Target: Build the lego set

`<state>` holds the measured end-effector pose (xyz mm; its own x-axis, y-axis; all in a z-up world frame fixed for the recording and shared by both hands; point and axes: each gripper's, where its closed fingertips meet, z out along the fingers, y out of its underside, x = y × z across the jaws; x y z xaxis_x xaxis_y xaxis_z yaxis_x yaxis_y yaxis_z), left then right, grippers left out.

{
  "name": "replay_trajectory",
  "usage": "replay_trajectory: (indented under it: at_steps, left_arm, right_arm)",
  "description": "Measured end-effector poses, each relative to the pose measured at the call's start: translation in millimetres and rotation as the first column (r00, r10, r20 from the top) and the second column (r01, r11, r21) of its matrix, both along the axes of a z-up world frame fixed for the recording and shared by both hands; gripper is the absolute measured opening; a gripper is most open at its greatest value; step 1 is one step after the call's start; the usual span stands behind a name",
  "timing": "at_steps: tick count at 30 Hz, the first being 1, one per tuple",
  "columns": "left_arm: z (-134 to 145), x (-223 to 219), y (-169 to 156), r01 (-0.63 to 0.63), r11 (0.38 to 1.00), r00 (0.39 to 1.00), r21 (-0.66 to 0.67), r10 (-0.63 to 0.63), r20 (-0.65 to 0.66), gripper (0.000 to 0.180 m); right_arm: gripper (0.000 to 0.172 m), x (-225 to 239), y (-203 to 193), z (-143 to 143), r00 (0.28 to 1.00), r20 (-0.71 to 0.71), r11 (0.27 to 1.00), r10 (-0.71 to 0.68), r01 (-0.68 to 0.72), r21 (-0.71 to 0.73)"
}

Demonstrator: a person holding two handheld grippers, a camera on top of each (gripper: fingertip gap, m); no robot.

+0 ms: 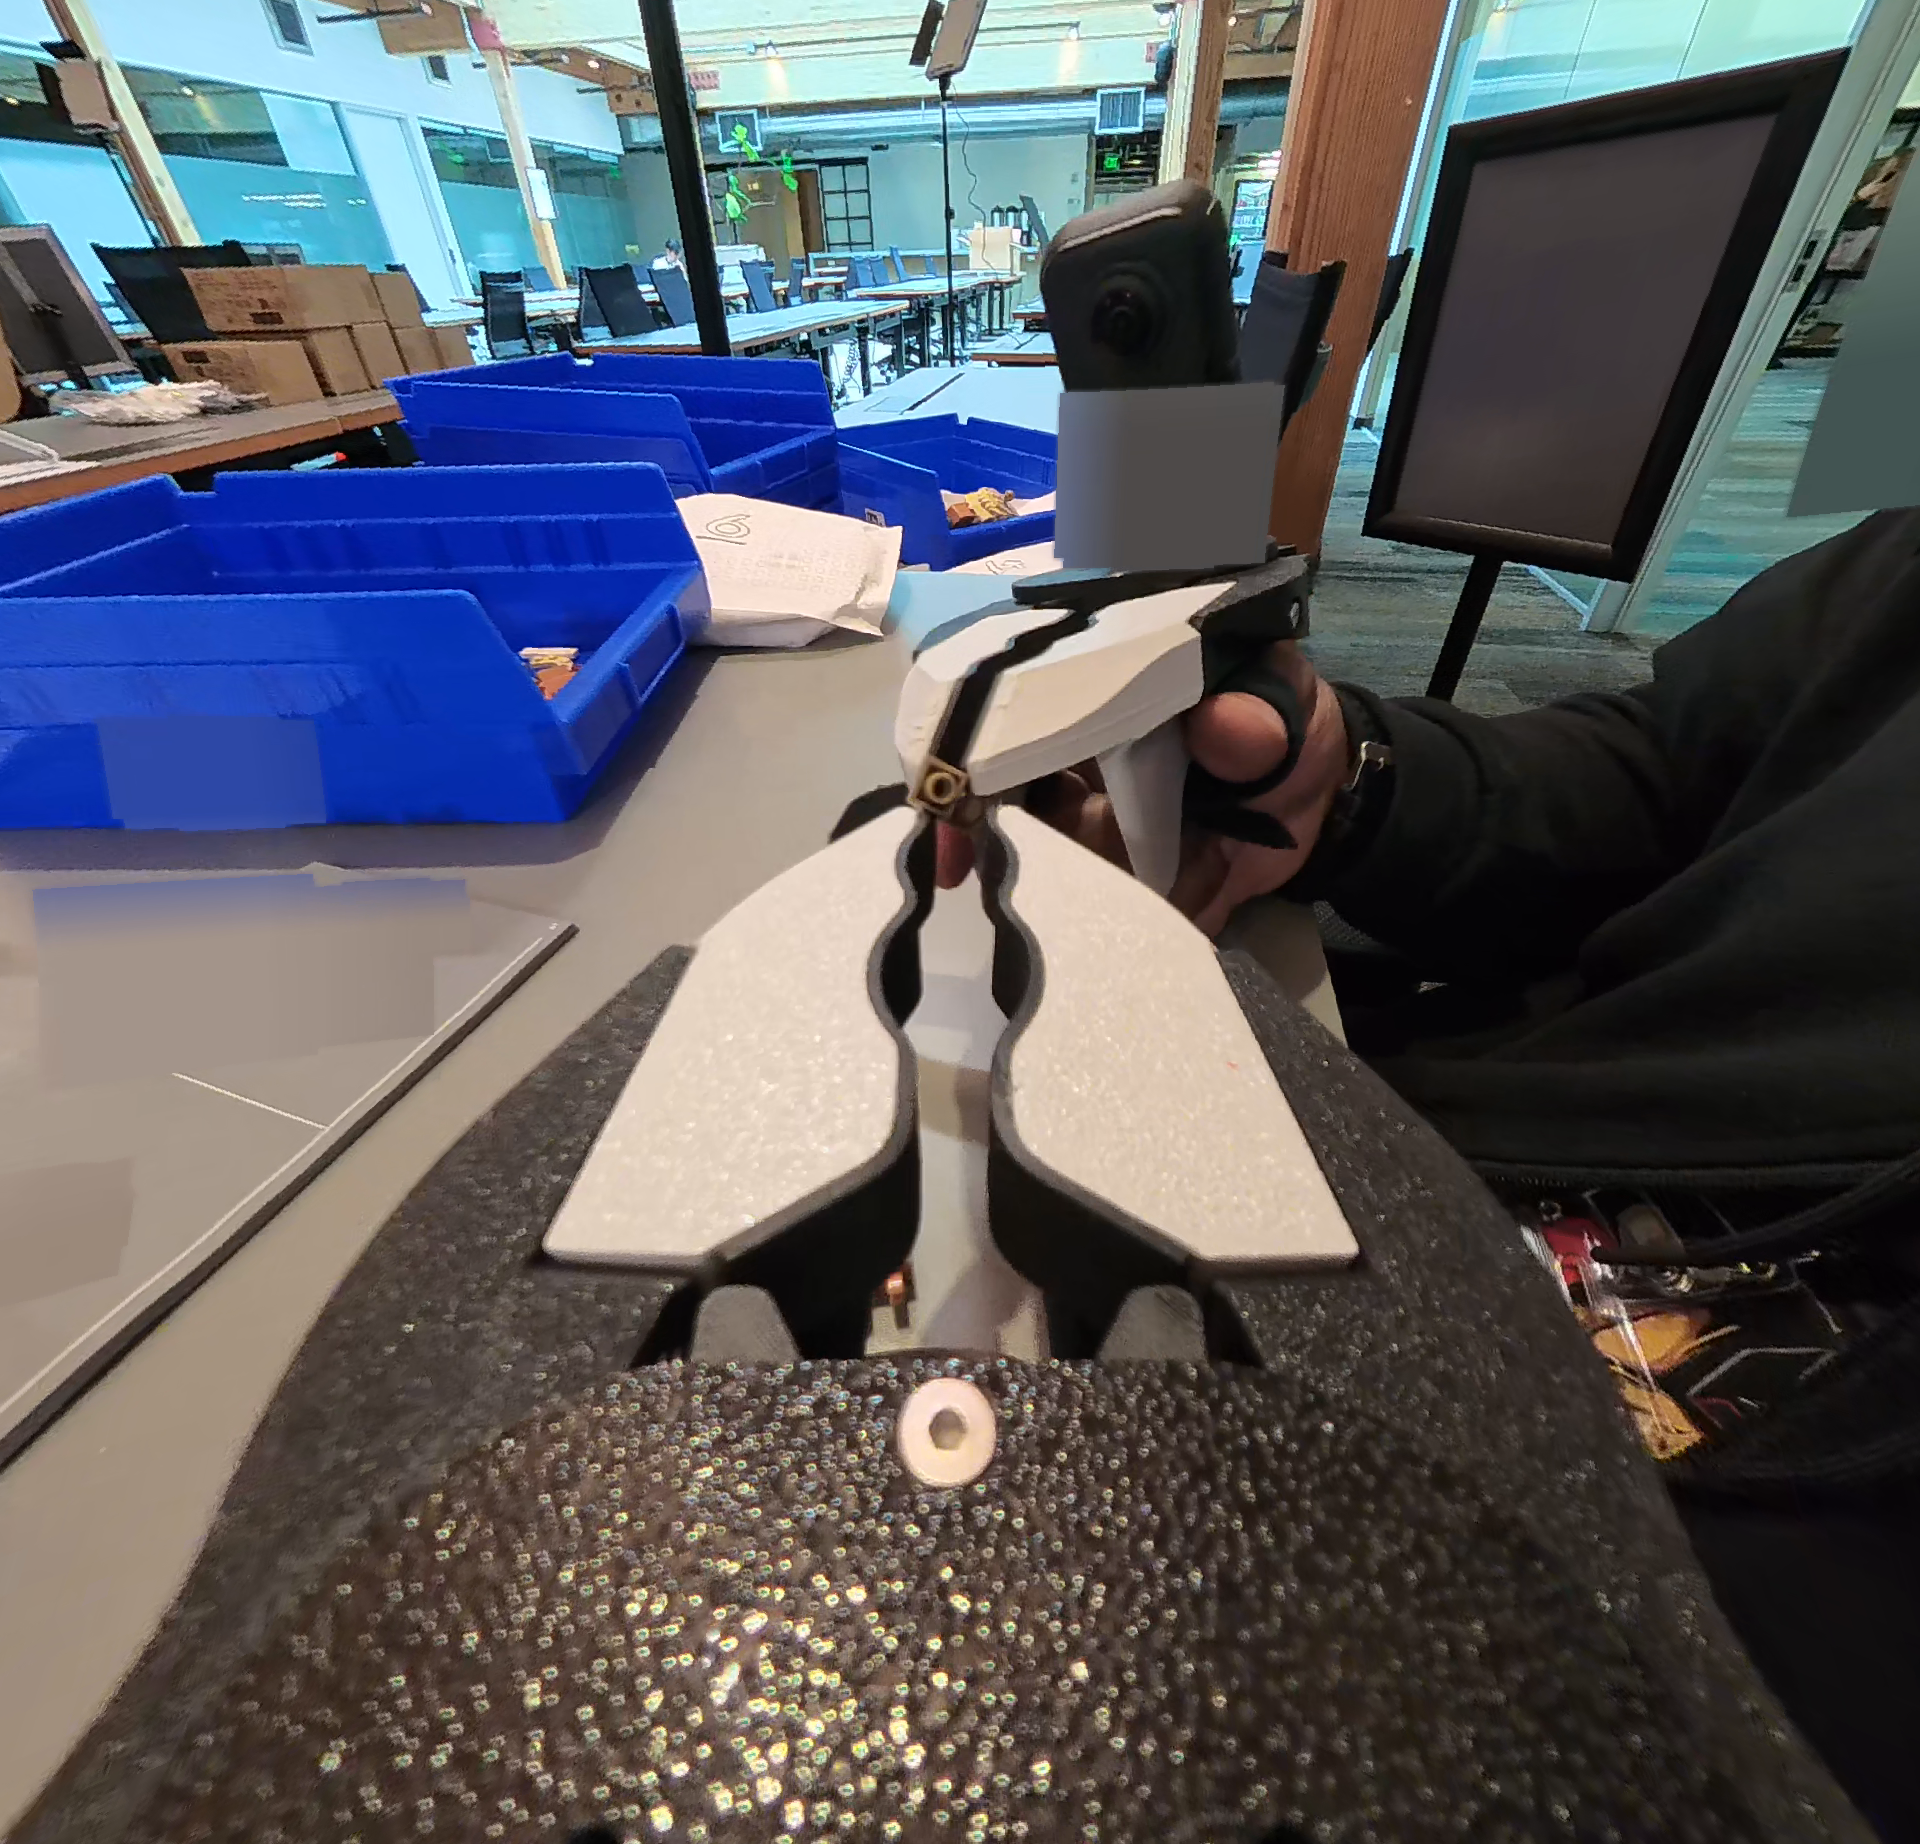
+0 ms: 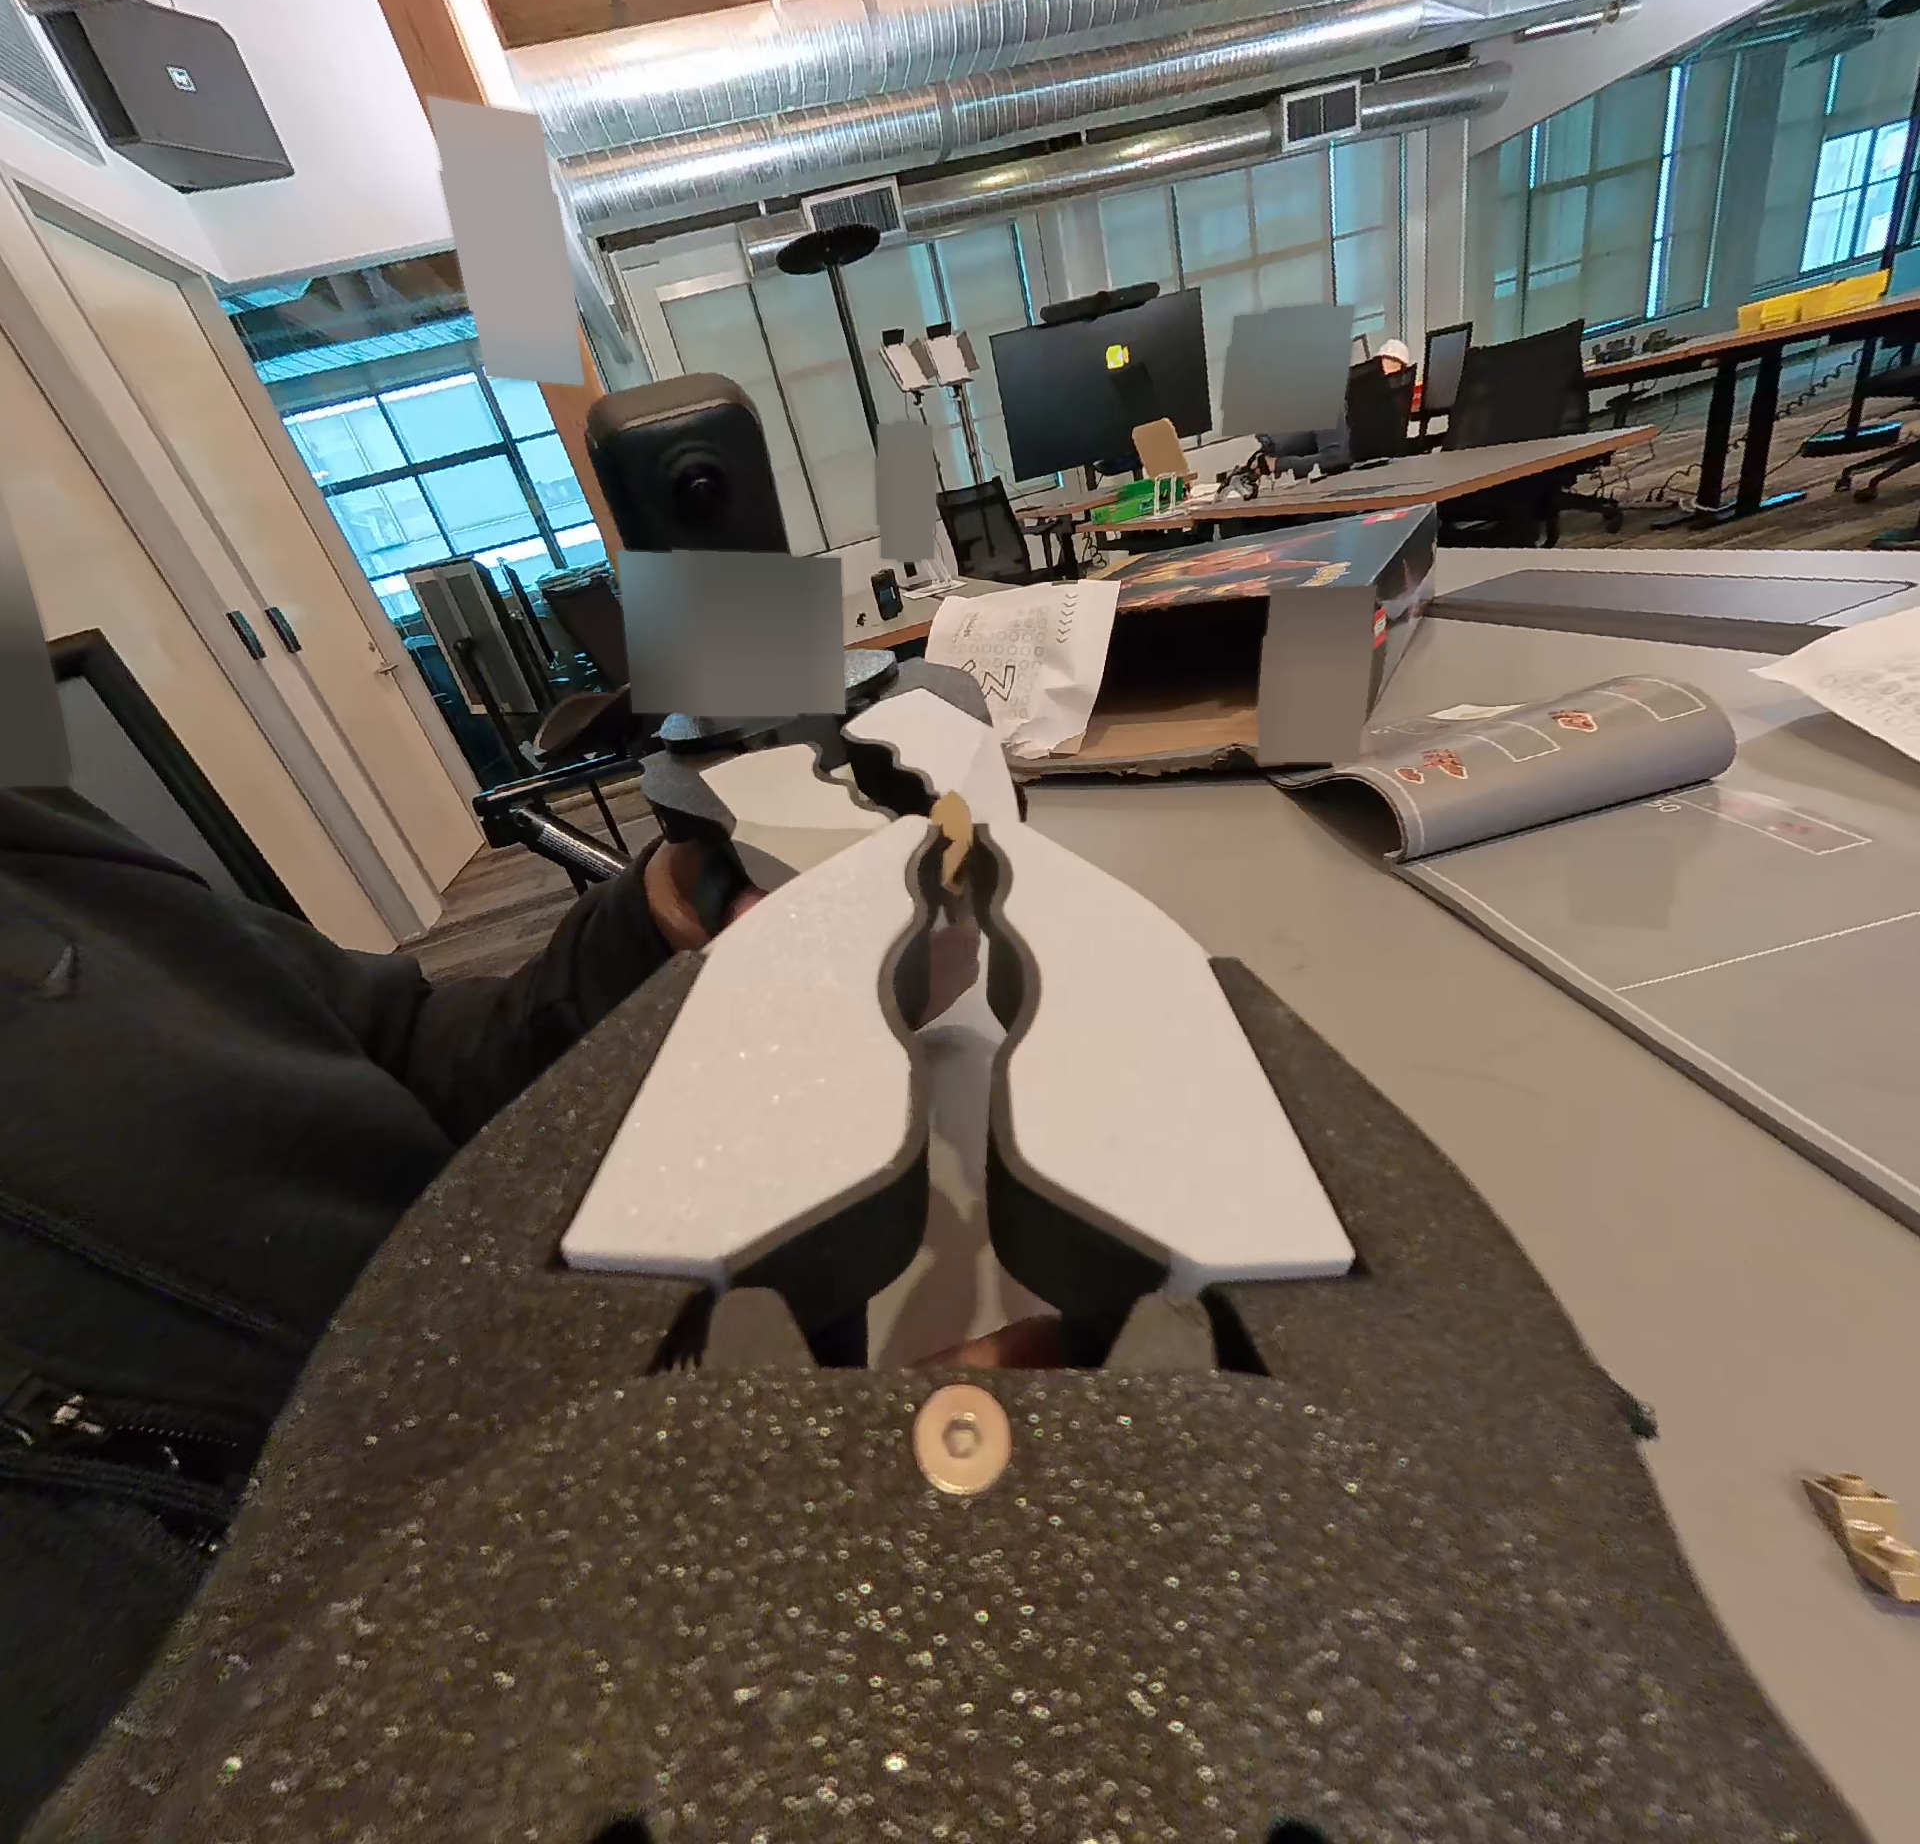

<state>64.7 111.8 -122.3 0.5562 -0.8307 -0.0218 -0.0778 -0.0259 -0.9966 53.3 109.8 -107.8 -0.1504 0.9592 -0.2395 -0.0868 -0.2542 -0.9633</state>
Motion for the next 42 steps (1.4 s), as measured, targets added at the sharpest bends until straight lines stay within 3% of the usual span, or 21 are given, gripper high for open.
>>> replay_trajectory:
  at_steps: [10, 20, 28, 42]
  left_arm:
    - [-3.0, 0.5, -3.1, 0.034, 0.999, 0.999, -0.030, -0.035, -0.001, 0.003]
    - [-9.1, -0.4, -5.9, 0.034, 0.999, 0.993, 0.027, -0.031, -0.115, 0.003]
    - [1.3, -5.0, -10.9, 0.075, 0.997, 0.997, 0.002, -0.075, -0.012, 0.016]
    - [15.6, -2.9, -22.0, 0.135, 0.989, 0.988, 0.063, -0.139, 0.070, 0.012]
  right_arm:
    - [0.008, -1.1, -3.3, -5.3, 0.999, 0.037, 1.000, 0.025, -0.025, 0.008]
    - [0.006, -1.1, -7.0, -11.4, 0.995, 0.082, 0.998, 0.053, -0.054, 0.014]
    - [0.005, 0.2, -9.9, -8.5, 0.996, 0.062, 0.998, 0.067, -0.068, 0.012]
    - [0.005, 3.2, -19.5, -2.7, 0.982, 0.011, 0.976, 0.191, -0.188, -0.113]
